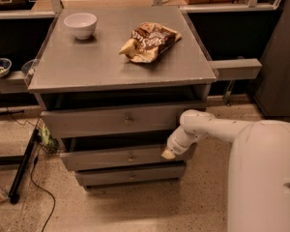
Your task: Open middle drawer
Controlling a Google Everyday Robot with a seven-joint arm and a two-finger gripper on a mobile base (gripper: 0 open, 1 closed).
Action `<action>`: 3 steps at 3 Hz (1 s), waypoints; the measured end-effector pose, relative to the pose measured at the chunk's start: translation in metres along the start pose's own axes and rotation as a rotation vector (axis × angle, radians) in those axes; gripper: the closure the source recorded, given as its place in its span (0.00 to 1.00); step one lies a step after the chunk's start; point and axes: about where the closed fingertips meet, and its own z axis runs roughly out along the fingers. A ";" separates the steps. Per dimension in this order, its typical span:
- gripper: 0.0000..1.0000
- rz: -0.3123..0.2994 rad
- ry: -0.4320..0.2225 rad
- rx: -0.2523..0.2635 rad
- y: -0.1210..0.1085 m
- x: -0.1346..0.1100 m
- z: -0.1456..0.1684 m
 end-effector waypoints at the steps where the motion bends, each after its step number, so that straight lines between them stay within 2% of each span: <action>1: 1.00 0.000 0.000 0.000 0.000 0.000 0.000; 3: 1.00 0.000 0.000 0.000 -0.002 -0.003 -0.007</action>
Offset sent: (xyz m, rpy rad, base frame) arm 0.0000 0.0000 0.0000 0.0000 0.0000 0.0000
